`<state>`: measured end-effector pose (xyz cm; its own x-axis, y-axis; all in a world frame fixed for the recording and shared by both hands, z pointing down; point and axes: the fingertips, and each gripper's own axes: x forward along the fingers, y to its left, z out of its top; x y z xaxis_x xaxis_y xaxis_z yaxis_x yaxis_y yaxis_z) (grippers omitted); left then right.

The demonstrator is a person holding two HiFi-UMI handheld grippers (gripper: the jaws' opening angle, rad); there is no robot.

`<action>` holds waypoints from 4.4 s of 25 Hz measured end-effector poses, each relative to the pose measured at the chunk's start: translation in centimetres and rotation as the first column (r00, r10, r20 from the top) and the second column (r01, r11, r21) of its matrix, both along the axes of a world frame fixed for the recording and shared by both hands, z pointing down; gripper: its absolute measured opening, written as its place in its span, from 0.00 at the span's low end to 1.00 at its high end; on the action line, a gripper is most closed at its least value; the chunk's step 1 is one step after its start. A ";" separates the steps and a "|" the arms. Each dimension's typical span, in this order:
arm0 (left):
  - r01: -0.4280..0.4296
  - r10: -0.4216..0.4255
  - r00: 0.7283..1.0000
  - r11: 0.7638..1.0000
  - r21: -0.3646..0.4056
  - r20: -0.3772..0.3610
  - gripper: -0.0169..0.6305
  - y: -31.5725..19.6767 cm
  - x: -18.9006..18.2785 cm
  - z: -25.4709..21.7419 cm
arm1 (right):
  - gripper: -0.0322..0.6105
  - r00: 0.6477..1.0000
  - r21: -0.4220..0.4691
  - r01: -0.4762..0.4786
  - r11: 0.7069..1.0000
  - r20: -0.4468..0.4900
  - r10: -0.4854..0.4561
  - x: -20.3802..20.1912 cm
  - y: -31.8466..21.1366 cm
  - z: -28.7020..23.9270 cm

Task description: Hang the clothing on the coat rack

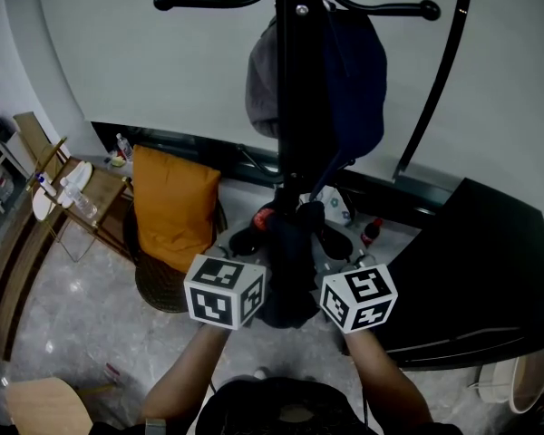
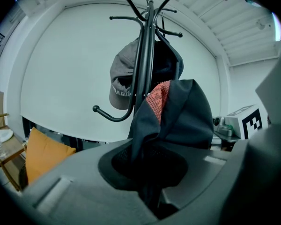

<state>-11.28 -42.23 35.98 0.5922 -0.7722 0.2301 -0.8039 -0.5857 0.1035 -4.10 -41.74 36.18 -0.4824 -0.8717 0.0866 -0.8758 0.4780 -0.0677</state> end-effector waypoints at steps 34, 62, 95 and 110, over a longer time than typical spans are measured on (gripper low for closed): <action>0.036 -0.035 0.999 0.997 -0.062 0.006 0.08 -0.9 -0.1 3.4 | 0.10 0.999 -0.063 0.045 0.997 0.005 -0.045 -0.6 -1.0 3.3; 0.063 -0.062 0.998 0.993 -0.098 0.004 0.08 0.2 -0.5 6.1 | 0.10 0.999 -0.107 0.047 0.993 0.012 -0.046 -1.2 -0.4 5.9; 0.121 -0.120 0.993 0.985 -0.120 0.022 0.08 1.8 -0.1 7.8 | 0.10 0.992 -0.149 0.122 0.981 -0.008 -0.125 -2.0 0.9 8.1; 0.182 -0.176 0.982 0.977 -0.112 0.067 0.10 2.6 -0.1 8.3 | 0.14 0.984 -0.164 0.174 0.971 -0.020 -0.180 -2.0 1.6 8.5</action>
